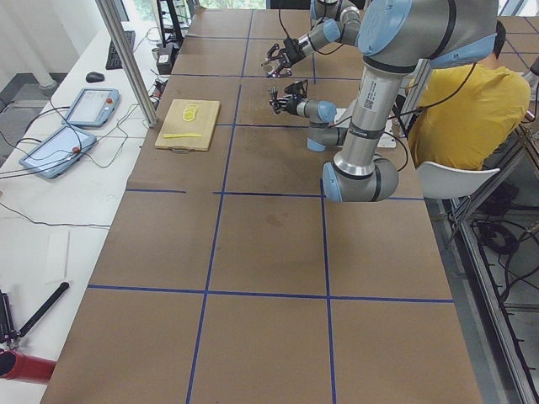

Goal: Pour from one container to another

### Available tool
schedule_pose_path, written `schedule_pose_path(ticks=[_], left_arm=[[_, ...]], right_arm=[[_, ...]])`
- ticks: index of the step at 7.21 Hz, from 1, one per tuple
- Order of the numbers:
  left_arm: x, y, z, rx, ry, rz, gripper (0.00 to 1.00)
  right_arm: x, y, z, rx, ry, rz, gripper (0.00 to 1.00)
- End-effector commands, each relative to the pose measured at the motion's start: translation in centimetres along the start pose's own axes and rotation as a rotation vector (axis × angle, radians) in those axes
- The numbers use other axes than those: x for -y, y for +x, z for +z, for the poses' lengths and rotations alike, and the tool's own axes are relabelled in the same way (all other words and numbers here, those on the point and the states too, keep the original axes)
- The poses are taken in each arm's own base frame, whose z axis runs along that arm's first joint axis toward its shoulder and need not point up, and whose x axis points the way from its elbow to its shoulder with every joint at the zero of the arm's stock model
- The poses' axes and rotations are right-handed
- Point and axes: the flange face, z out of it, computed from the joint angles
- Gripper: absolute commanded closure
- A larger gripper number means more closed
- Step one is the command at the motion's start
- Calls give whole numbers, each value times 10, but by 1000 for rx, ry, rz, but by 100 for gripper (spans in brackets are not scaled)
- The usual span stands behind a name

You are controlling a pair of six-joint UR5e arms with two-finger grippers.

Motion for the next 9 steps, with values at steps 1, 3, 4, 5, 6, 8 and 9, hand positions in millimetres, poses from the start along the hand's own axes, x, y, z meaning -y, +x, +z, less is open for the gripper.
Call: schedule_pose_path(ticks=[1,3,4,5,6,8,9], left_arm=[[1,1,1,-1,1,-1,100],[2,2,1,-2,3,-3,100],[2,2,1,-2,3,-3,100],[3,3,1,-3,5,-4,100],[4,4,2,-3,6,-5,100],[5,4,2,-4,7,-6,100],[3,3,2,-3,5,-4,100]], right_arm=[[-2,0,-2,-5,-24,-96,89],[0,8,-10,-9,-40,-161,89],[0,6,-9,-8,-41,-167,89],[8,5,-11,-6,-36,-188,88],[12,5,-12,-9,-45,-204,88],[14,4,-12,-11,-56,-240,88],[18,4,-13,-11,-59,-281,88]])
